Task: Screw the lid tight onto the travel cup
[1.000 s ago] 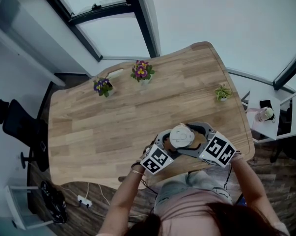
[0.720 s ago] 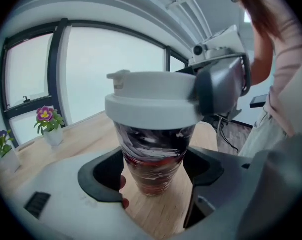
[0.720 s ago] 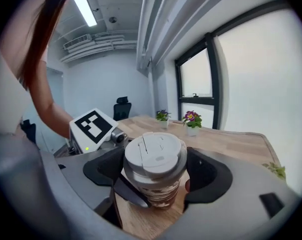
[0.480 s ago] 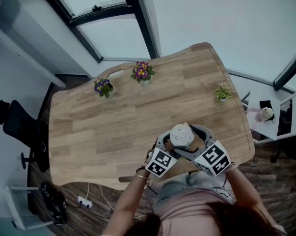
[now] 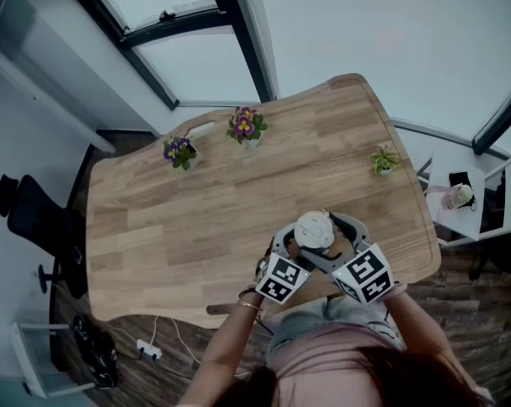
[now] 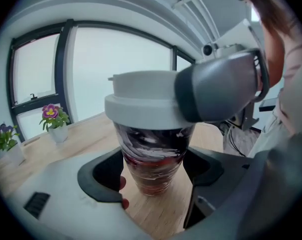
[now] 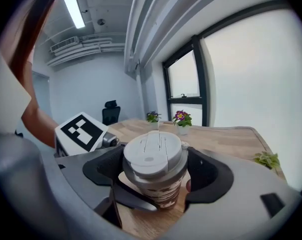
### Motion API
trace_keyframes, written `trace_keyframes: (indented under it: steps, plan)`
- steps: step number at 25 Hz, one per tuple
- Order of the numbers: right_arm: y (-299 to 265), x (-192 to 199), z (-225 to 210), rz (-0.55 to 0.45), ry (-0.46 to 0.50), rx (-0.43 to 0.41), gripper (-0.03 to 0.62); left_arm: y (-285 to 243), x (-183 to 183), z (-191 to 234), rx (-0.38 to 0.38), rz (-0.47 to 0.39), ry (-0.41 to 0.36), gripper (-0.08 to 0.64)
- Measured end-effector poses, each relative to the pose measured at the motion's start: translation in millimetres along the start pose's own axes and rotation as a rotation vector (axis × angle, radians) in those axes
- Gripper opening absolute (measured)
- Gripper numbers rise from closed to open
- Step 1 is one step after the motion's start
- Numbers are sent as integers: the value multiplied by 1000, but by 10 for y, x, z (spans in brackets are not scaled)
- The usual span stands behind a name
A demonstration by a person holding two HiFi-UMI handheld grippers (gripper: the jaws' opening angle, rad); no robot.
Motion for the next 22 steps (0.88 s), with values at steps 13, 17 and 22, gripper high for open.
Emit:
trace_keyframes:
  steps: [13,17,22]
  plan:
    - [12,65,22,111,163,-162,394,-2,18,-28,192,63,-123,362]
    - [32,54,-20,49,120,-34,391,-36,-8,13,99,46,-60,362]
    - [43,69,-52,-7,32,80,390,-69,-33,16,-50,2,37,362]
Point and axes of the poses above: the fingertips, and each gripper's own axes: y backward along the fingers, z to its left, x out of its underside, the point moved 2 cm from there along y, backward along the fingers, and after that the axes turned 4 degrees about x, right-handed, at the moved point
